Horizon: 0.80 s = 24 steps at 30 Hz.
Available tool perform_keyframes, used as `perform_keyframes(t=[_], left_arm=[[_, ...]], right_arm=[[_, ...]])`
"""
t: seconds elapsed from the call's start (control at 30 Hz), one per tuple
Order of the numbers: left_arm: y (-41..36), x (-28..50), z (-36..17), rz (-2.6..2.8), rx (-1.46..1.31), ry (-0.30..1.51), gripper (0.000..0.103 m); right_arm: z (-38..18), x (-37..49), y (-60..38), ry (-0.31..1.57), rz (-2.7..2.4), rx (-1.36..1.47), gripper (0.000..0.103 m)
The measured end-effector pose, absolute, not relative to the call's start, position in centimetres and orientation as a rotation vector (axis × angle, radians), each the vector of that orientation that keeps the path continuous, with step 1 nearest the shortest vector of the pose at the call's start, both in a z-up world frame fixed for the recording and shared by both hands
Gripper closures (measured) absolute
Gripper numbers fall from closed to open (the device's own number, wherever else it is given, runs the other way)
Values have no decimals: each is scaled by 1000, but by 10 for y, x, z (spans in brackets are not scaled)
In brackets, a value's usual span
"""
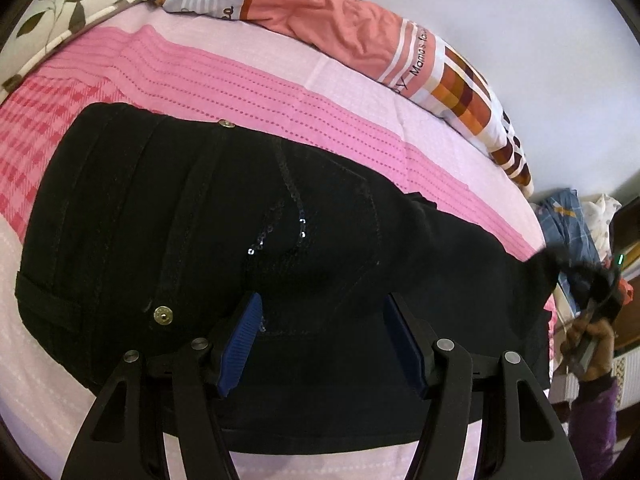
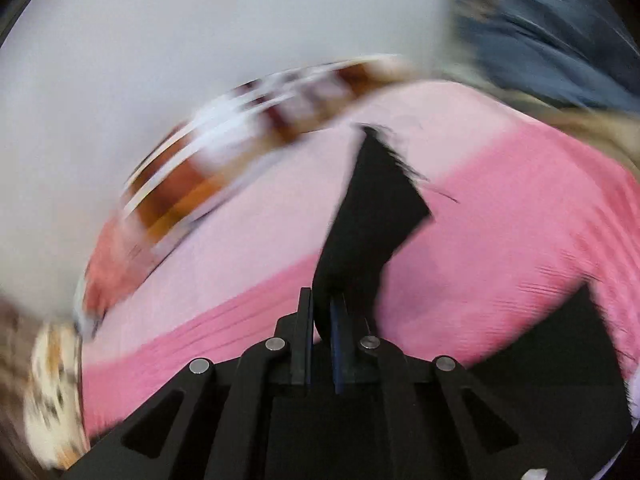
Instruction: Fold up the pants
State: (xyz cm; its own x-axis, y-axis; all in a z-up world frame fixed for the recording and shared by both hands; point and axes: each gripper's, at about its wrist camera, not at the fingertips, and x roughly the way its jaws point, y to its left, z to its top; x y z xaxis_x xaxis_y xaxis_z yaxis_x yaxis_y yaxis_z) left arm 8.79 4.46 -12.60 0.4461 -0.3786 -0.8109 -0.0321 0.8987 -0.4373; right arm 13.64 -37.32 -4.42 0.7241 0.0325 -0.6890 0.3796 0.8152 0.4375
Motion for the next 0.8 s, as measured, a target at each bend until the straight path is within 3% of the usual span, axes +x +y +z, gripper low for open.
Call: perform_keyframes(t=[0.13, 0.2, 0.37, 0.57, 0.8], left_arm=[[43, 91, -132, -216, -445, 1120, 39], [45, 91, -129, -218, -449, 1122, 39], [58, 88, -123, -201, -474, 1098, 39], [61, 92, -131, -209, -531, 1107, 38], [57, 90, -133, -209, -531, 1120, 37]], right_arm=[[-65, 186, -245, 903, -78, 200, 85], [-77, 174, -217, 905, 88, 264, 80], [-92, 113, -305, 788, 195, 759, 76], [-83, 103, -387, 821, 127, 651, 75], [-80, 167, -363, 919, 248, 441, 72]])
